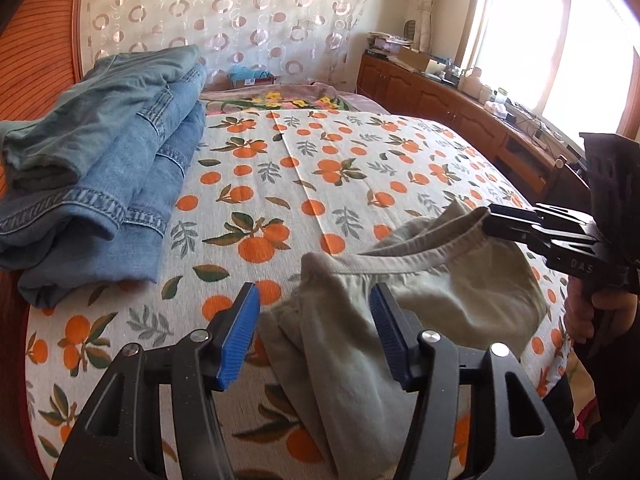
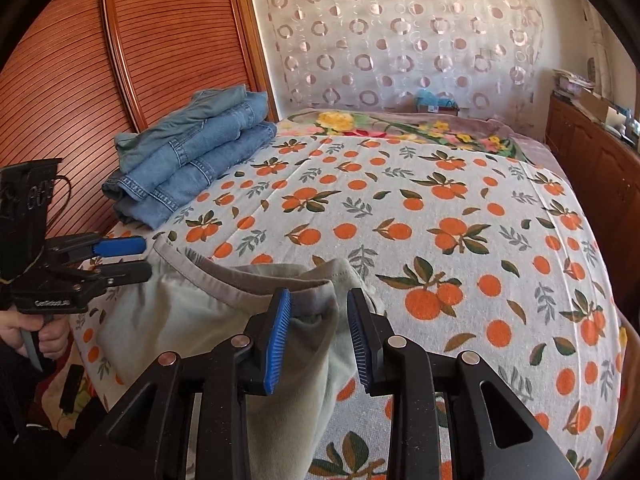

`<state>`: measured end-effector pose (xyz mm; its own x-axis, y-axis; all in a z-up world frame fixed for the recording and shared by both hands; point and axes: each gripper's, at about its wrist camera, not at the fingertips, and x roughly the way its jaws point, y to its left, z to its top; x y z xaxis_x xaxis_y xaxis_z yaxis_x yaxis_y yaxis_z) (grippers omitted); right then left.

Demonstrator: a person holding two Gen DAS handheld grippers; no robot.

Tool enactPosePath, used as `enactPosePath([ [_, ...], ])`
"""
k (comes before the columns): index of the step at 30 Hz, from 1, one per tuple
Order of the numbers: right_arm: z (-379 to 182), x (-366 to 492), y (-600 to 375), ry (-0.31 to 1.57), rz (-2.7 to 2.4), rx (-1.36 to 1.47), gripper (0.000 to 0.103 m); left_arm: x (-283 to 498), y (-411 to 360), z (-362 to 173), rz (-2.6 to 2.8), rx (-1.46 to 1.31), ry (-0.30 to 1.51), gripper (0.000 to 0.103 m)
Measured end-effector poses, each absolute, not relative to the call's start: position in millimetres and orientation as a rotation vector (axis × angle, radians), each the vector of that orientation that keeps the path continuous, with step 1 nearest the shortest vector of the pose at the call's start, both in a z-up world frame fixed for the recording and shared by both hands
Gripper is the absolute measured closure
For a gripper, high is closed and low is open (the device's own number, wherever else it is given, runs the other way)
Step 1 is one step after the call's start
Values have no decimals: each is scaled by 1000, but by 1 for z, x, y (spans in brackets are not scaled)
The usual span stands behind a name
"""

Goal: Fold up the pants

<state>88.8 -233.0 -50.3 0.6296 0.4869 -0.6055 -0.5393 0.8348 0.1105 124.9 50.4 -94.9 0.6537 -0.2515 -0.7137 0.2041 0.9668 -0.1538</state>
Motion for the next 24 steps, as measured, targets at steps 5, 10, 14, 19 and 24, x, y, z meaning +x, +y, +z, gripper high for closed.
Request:
enactPosePath([
  [5,-50,97,-224,658,614,-106,96,135,50,-99,-287,-71,828,66],
  [10,-46,108,-222,627,610,-77,98,134,47,-102,-290,-59,813,93],
  [14,-47,117,-217,615,619,-79,98,130,52,-98,-270,-74,792,94],
  [19,-58,124,-210,645,601,-102,98,129,55,-97,-254,-68,792,94],
  [24,-57,117,-214,645,572,-93,86,127,53,-97,-234,-59,808,86],
])
